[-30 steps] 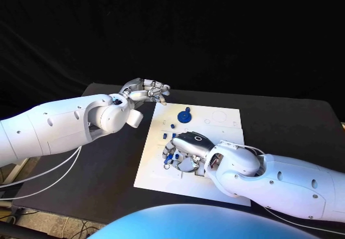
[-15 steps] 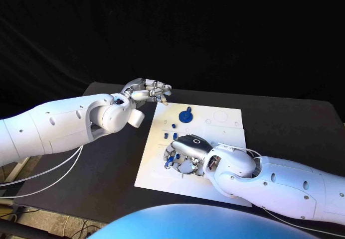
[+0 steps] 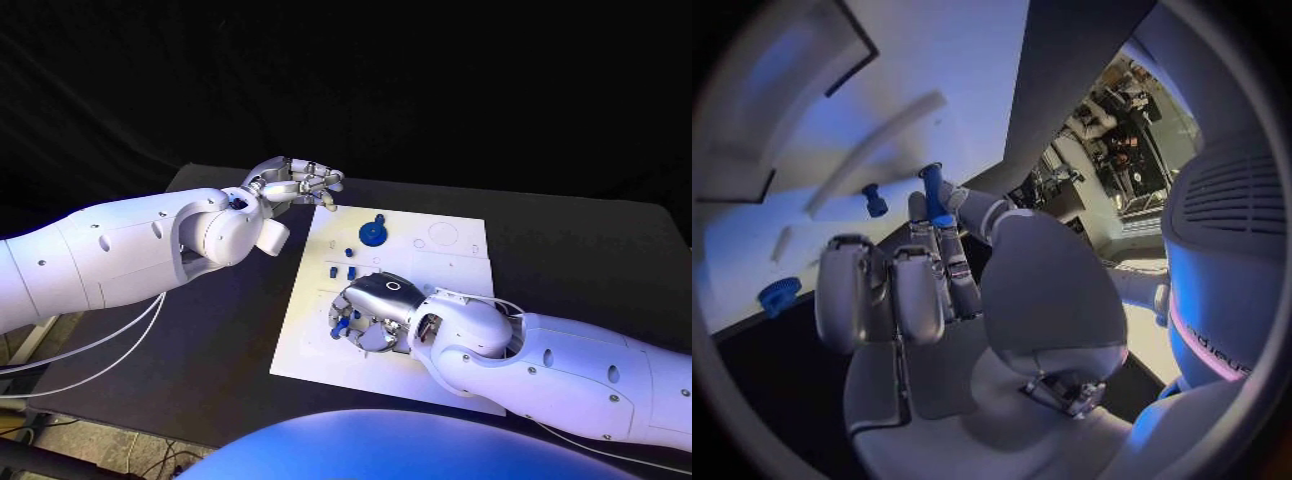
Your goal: Assemble the parts on the task board
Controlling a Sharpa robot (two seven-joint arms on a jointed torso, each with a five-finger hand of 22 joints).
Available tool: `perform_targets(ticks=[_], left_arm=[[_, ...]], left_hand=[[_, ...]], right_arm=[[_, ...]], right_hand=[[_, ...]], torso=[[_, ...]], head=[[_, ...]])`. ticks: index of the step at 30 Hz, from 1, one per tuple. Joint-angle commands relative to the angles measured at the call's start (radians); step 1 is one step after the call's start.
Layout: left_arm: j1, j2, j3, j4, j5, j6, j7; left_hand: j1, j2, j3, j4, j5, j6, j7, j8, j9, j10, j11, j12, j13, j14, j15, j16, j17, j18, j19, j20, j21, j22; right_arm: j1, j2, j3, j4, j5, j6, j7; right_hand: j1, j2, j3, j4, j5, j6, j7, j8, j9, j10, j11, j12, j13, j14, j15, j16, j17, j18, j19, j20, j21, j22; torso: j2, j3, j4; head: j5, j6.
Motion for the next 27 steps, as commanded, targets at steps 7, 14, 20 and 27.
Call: perform_targets(ticks=[7, 14, 20, 27], left_arm=[[0.001, 0.0, 0.001, 0.001, -0.002, 0.013, 0.003], [0.001, -0.002, 0.001, 0.001, -0.002, 0.013, 0.002], [0.001, -0.002, 0.001, 0.001, -0.002, 0.013, 0.002], [0.001, -0.001, 0.001, 0.0, -0.002, 0.012, 0.0]], left_hand=[[-0.005, 0.007, -0.006, -0.001, -0.003, -0.007, 0.003, -0.003, -0.001, -0.008, 0.001, 0.005, -0.001, 0.004, 0.005, -0.004, 0.0, 0.012, 0.007, 0.002, -0.006, -0.001], [-0.005, 0.007, -0.006, -0.001, -0.003, -0.007, 0.003, -0.003, -0.001, -0.008, 0.001, 0.005, -0.001, 0.004, 0.005, -0.004, 0.0, 0.012, 0.007, 0.002, -0.006, -0.001], [-0.003, 0.008, -0.009, 0.0, -0.003, -0.008, 0.002, -0.002, -0.002, -0.01, 0.0, 0.007, 0.0, 0.004, 0.004, -0.006, 0.0, 0.012, 0.009, 0.002, -0.011, -0.005], [-0.003, 0.008, -0.009, 0.0, -0.003, -0.008, 0.002, -0.002, -0.002, -0.01, 0.0, 0.007, 0.0, 0.004, 0.004, -0.006, 0.0, 0.012, 0.009, 0.002, -0.011, -0.005]], right_arm=[[-0.002, -0.003, -0.001, 0.0, -0.045, 0.053, -0.021], [-0.002, -0.006, -0.001, 0.003, -0.06, 0.051, -0.035], [-0.001, 0.002, -0.002, 0.002, -0.055, 0.05, -0.032], [0.0, 0.014, -0.003, -0.002, -0.05, 0.049, -0.027]], right_hand=[[0.011, 0.004, -0.001, -0.005, 0.003, 0.001, 0.002, 0.002, 0.002, 0.055, -0.048, 0.004, 0.0, 0.028, -0.005, 0.003, 0.0, -0.011, 0.002, -0.002, -0.007, 0.134], [0.008, 0.003, -0.002, -0.005, 0.003, 0.001, 0.003, 0.002, 0.003, 0.055, -0.047, 0.003, 0.0, 0.028, -0.005, 0.003, -0.001, -0.01, 0.001, -0.002, -0.009, 0.133], [-0.041, -0.031, -0.022, 0.006, 0.008, -0.053, 0.018, -0.031, -0.008, 0.03, -0.033, -0.018, -0.005, 0.023, 0.007, -0.003, -0.015, -0.006, -0.011, 0.006, -0.03, 0.124], [-0.071, -0.054, -0.039, 0.019, 0.006, -0.091, 0.016, -0.055, -0.014, 0.022, -0.03, -0.029, -0.008, 0.022, 0.011, -0.003, -0.019, -0.004, -0.014, 0.012, -0.038, 0.121]], torso=[[0.001, -0.001, 0.0009], [0.003, -0.0011, 0.0011], [0.003, -0.0022, 0.0025], [0.003, -0.0029, 0.0027]], head=[[-0.001, 0.0], [-0.001, 0.0], [-0.003, 0.0], [-0.005, 0.0]])
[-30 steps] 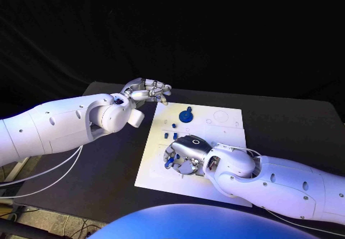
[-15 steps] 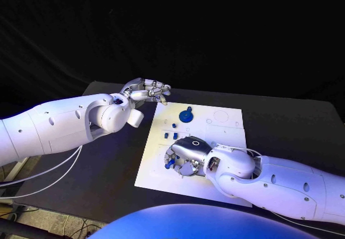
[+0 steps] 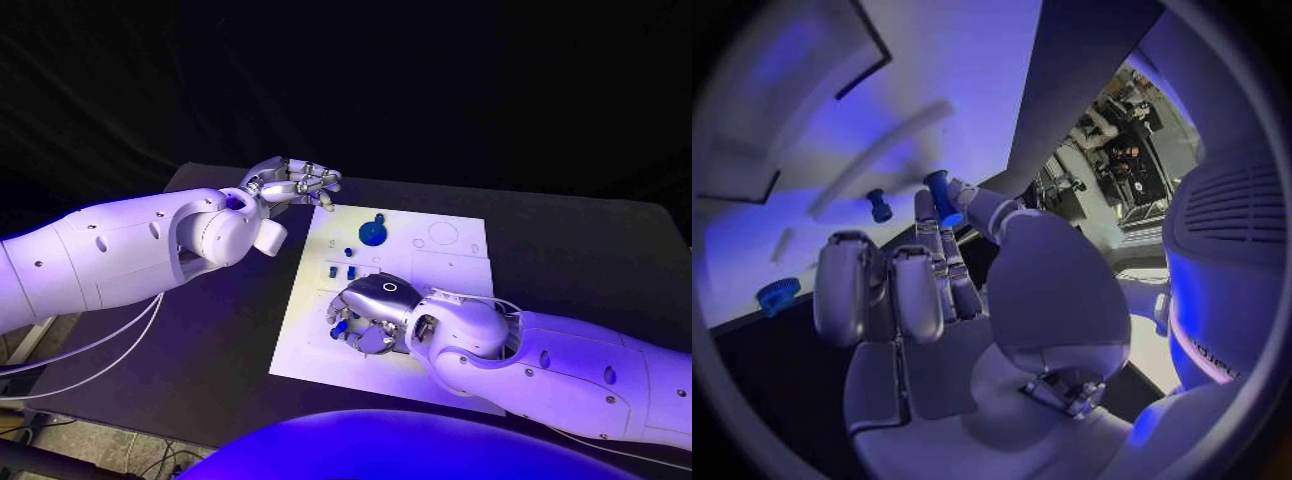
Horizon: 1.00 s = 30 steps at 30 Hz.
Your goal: Assemble the parts on the task board
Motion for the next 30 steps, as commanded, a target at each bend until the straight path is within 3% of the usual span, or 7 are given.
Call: perform_targets(ticks=[1, 17, 23, 30], left_arm=[[0.001, 0.002, 0.001, 0.001, -0.002, 0.013, 0.002], [0.001, 0.001, 0.001, 0.0, -0.002, 0.014, -0.001], [0.001, 0.001, 0.001, 0.0, -0.002, 0.015, -0.003], [0.001, 0.0, 0.001, -0.001, -0.002, 0.014, -0.003]], left_hand=[[-0.003, 0.008, -0.006, 0.003, -0.003, -0.008, 0.002, -0.002, -0.002, -0.01, 0.0, 0.003, 0.0, 0.004, 0.004, -0.006, 0.0, 0.012, 0.006, -0.001, -0.003, -0.001], [-0.003, 0.009, -0.007, 0.004, -0.003, -0.008, 0.003, -0.002, -0.002, -0.011, 0.001, 0.004, 0.0, 0.004, 0.004, -0.006, 0.0, 0.012, 0.007, -0.001, -0.005, -0.002], [-0.003, 0.009, -0.007, 0.004, -0.003, -0.008, 0.003, -0.002, -0.002, -0.011, 0.001, 0.004, 0.0, 0.004, 0.004, -0.006, 0.0, 0.012, 0.007, -0.001, -0.005, -0.002], [-0.003, 0.009, -0.007, 0.004, -0.003, -0.008, 0.003, -0.002, -0.002, -0.011, 0.001, 0.004, 0.0, 0.004, 0.004, -0.006, 0.0, 0.012, 0.007, -0.001, -0.005, -0.002]], right_arm=[[-0.002, 0.007, -0.003, -0.001, -0.01, 0.026, -0.007], [-0.002, 0.007, -0.004, -0.004, -0.01, -0.004, -0.008], [-0.002, -0.016, -0.003, 0.012, -0.011, -0.047, -0.01], [0.012, -0.093, 0.005, 0.073, 0.018, -0.123, 0.0]], right_hand=[[-0.012, -0.005, -0.005, 0.001, -0.006, -0.01, 0.001, -0.006, -0.002, -0.009, -0.001, -0.007, 0.0, 0.026, 0.007, -0.004, -0.002, -0.005, -0.005, 0.003, -0.006, 0.122], [-0.023, -0.026, -0.018, 0.006, -0.007, -0.044, 0.002, -0.025, -0.005, -0.07, 0.009, -0.039, -0.009, 0.012, 0.013, -0.024, -0.047, 0.01, -0.038, 0.008, -0.076, 0.088], [-0.023, -0.033, -0.029, 0.006, -0.007, -0.053, 0.006, -0.029, -0.005, -0.109, 0.015, -0.048, -0.01, 0.004, 0.018, -0.039, -0.074, 0.018, -0.058, 0.012, -0.118, 0.066], [-0.016, -0.028, -0.029, 0.005, 0.0, -0.041, 0.01, -0.022, -0.001, -0.107, 0.018, -0.039, -0.007, 0.003, 0.02, -0.043, -0.082, 0.016, -0.052, 0.014, -0.11, 0.07]], torso=[[0.0, -0.0001, 0.0011], [0.002, -0.0004, 0.0011], [0.001, -0.0002, 0.0025], [0.0, -0.0004, 0.0006]], head=[[-0.001, 0.0], [-0.001, 0.0], [-0.005, 0.0], [-0.012, 0.0]])
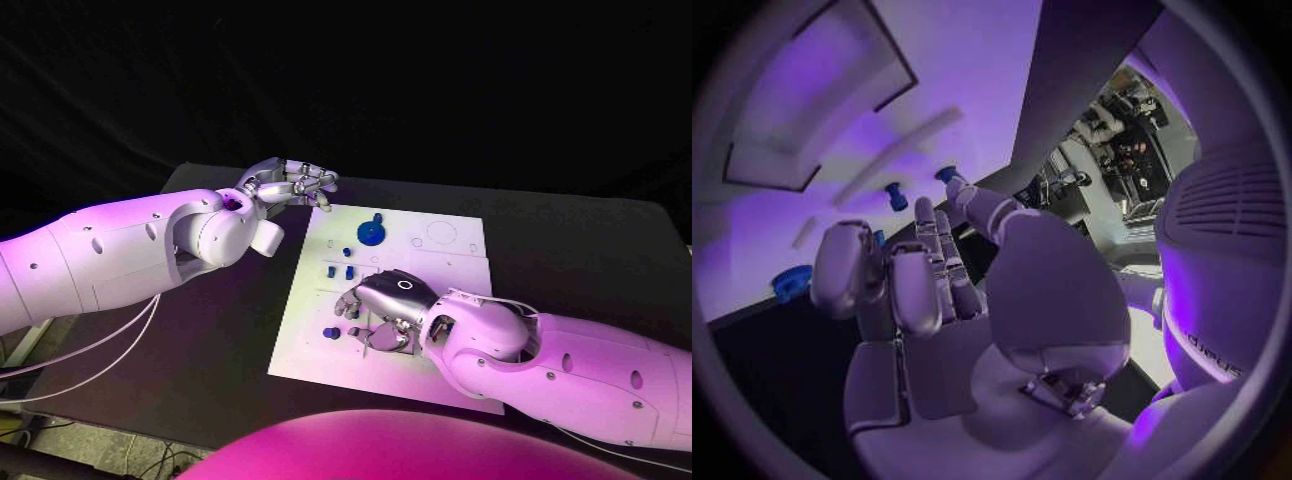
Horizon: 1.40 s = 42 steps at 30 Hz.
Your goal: Assemble the parts on the task board
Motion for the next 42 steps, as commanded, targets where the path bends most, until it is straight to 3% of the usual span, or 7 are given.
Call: perform_targets(ticks=[1, 7, 11, 14, 16, 26, 42], left_arm=[[0.0, 0.0, 0.001, 0.0, -0.002, 0.014, 0.003], [0.0, 0.001, 0.0, -0.003, -0.002, 0.017, 0.004], [-0.001, 0.001, 0.0, -0.005, -0.002, 0.028, 0.015], [-0.003, 0.003, -0.001, -0.007, -0.002, 0.038, 0.028], [-0.004, 0.005, -0.001, -0.007, -0.002, 0.042, 0.038], [-0.013, 0.015, -0.003, -0.016, 0.001, 0.048, 0.057], [-0.016, 0.019, -0.005, -0.017, 0.001, 0.051, 0.057]], left_hand=[[-0.003, 0.009, -0.004, 0.001, -0.003, -0.005, -0.001, -0.002, -0.001, -0.007, -0.003, 0.004, 0.0, 0.004, 0.004, -0.006, 0.0, 0.012, 0.007, -0.001, -0.005, -0.001], [-0.003, 0.009, -0.004, 0.001, -0.003, -0.005, -0.001, -0.002, -0.001, -0.007, -0.003, 0.004, 0.0, 0.004, 0.004, -0.006, 0.0, 0.012, 0.007, -0.001, -0.005, -0.001], [-0.002, 0.008, -0.008, 0.003, -0.003, -0.004, -0.005, 0.0, -0.001, -0.009, -0.004, 0.008, 0.0, 0.004, 0.005, -0.008, 0.001, 0.012, 0.009, -0.001, -0.01, -0.005], [-0.001, 0.011, -0.013, 0.006, -0.003, 0.007, -0.018, 0.009, 0.002, -0.004, -0.012, 0.014, 0.001, 0.002, 0.0, -0.011, 0.001, 0.012, 0.011, -0.001, -0.017, -0.01], [-0.004, 0.012, -0.015, 0.009, -0.003, 0.012, -0.023, 0.012, 0.003, -0.004, -0.015, 0.015, 0.001, 0.002, -0.001, -0.012, 0.002, 0.012, 0.012, -0.002, -0.02, -0.013], [-0.028, 0.001, -0.05, 0.03, -0.004, -0.003, -0.024, 0.009, 0.0, -0.005, -0.016, 0.018, -0.001, 0.004, -0.002, -0.012, 0.007, 0.012, 0.02, -0.001, -0.039, -0.027], [-0.033, -0.001, -0.069, 0.04, -0.004, -0.006, -0.023, 0.01, 0.0, -0.007, -0.015, 0.02, -0.002, 0.005, -0.001, -0.012, 0.009, 0.012, 0.025, 0.0, -0.049, -0.036]], right_arm=[[0.013, -0.035, 0.005, 0.03, 0.032, -0.084, 0.011], [0.063, -0.152, 0.013, 0.096, 0.251, -0.118, 0.038], [0.097, -0.241, 0.014, 0.124, 0.428, -0.072, 0.024], [0.109, -0.301, 0.014, 0.134, 0.523, -0.024, 0.014], [0.11, -0.338, 0.012, 0.142, 0.564, -0.009, 0.002], [0.084, -0.482, -0.001, 0.191, 0.518, -0.024, -0.159], [-0.005, -0.473, -0.011, 0.207, 0.438, -0.082, -0.319]], right_hand=[[0.007, -0.005, -0.001, -0.002, 0.003, 0.01, 0.007, 0.003, 0.003, 0.003, 0.002, 0.01, 0.003, 0.004, 0.006, -0.005, -0.003, 0.016, 0.001, 0.002, 0.003, 0.071], [0.014, 0.006, 0.01, 0.001, 0.01, 0.04, 0.011, 0.016, 0.01, 0.089, -0.01, 0.07, 0.021, 0.015, -0.003, 0.011, 0.025, 0.006, 0.029, -0.002, 0.049, 0.095], [-0.024, -0.012, -0.044, 0.032, 0.035, 0.042, -0.011, 0.029, 0.018, 0.185, -0.041, 0.149, 0.076, 0.033, -0.027, 0.044, 0.087, -0.007, 0.062, -0.024, 0.114, 0.131], [-0.033, -0.003, -0.102, 0.059, 0.042, 0.037, -0.033, 0.067, 0.042, 0.237, -0.061, 0.293, 0.2, 0.039, -0.048, 0.06, 0.11, -0.022, 0.093, -0.043, 0.18, 0.166], [-0.016, 0.015, -0.137, 0.081, 0.058, 0.018, -0.038, 0.119, 0.079, 0.144, -0.073, 0.467, 0.387, 0.04, -0.06, 0.063, 0.105, -0.028, 0.104, -0.047, 0.203, 0.181], [-0.062, -0.005, -0.21, 0.171, 0.047, -0.027, -0.047, 0.219, 0.172, 0.154, -0.072, 0.858, 0.833, 0.046, -0.055, 0.082, 0.13, -0.041, 0.131, -0.052, 0.262, 0.214], [-0.071, -0.014, -0.375, 0.347, 0.086, -0.044, -0.06, 0.276, 0.226, 0.268, -0.081, 1.117, 1.142, 0.052, -0.062, 0.104, 0.172, -0.044, 0.137, -0.058, 0.273, 0.223]], torso=[[-0.001, -0.0001, -0.0005], [-0.003, 0.0005, -0.0024], [-0.008, 0.0011, -0.0063], [-0.012, 0.0015, -0.0084], [-0.014, 0.0021, -0.009], [-0.032, 0.0056, -0.0242], [-0.036, 0.002, -0.0257]], head=[[-0.006, 0.0], [-0.024, 0.008], [-0.051, 0.015], [-0.065, 0.022], [-0.071, 0.028], [-0.108, 0.032], [-0.12, 0.008]])
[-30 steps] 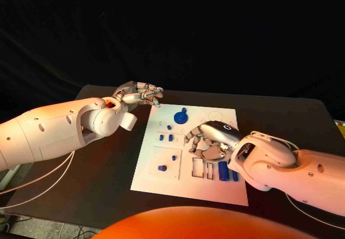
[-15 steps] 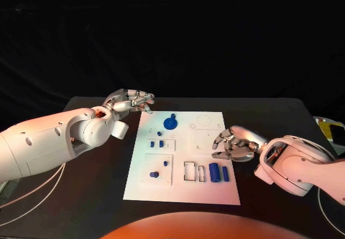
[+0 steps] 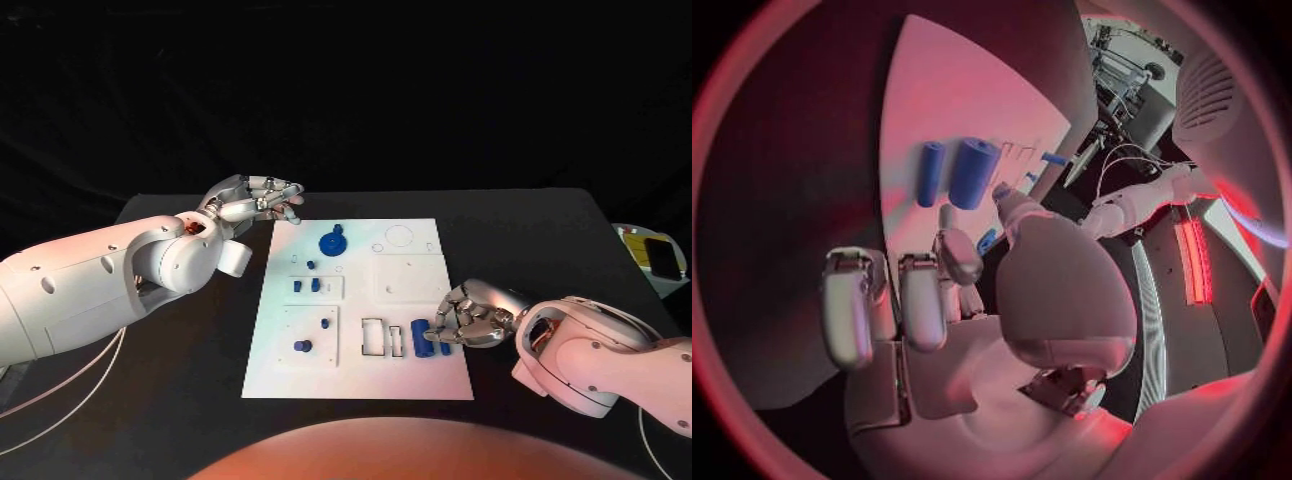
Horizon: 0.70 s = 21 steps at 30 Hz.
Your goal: Assemble the parts on the task board
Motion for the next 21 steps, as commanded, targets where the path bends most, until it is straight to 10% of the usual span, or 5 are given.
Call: perform_targets(ticks=[1, 21], left_arm=[[0.0, 0.001, 0.0, 0.003, 0.001, 0.019, 0.017], [0.0, -0.005, 0.0, 0.009, 0.001, 0.022, 0.009]], left_hand=[[-0.009, 0.002, -0.004, 0.0, -0.004, -0.006, -0.001, 0.0, -0.001, -0.003, -0.004, 0.005, -0.002, 0.005, -0.001, -0.004, 0.001, 0.012, 0.004, 0.0, -0.004, -0.001], [-0.011, 0.004, -0.014, 0.006, -0.004, -0.007, 0.0, 0.001, -0.001, -0.004, -0.004, 0.007, -0.002, 0.005, -0.001, -0.004, 0.003, 0.012, 0.008, 0.0, -0.01, -0.006]], right_arm=[[-0.006, 0.011, 0.0, -0.004, -0.044, -0.024, -0.068], [-0.02, 0.064, 0.0, -0.022, -0.081, -0.021, -0.092]], right_hand=[[0.022, 0.002, -0.017, 0.018, 0.004, -0.003, -0.005, 0.007, 0.005, 0.009, -0.001, 0.026, 0.03, 0.05, -0.009, 0.006, 0.008, -0.013, 0.061, -0.006, 0.002, 0.223], [0.026, 0.015, -0.067, 0.045, 0.003, 0.0, -0.008, 0.02, 0.016, 0.014, -0.003, 0.042, 0.055, 0.056, -0.01, 0.019, 0.043, -0.012, 0.059, -0.007, -0.004, 0.222]], torso=[[0.0, -0.0015, 0.0003], [0.001, -0.0024, 0.0002]], head=[[-0.001, -0.006], [0.006, -0.012]])
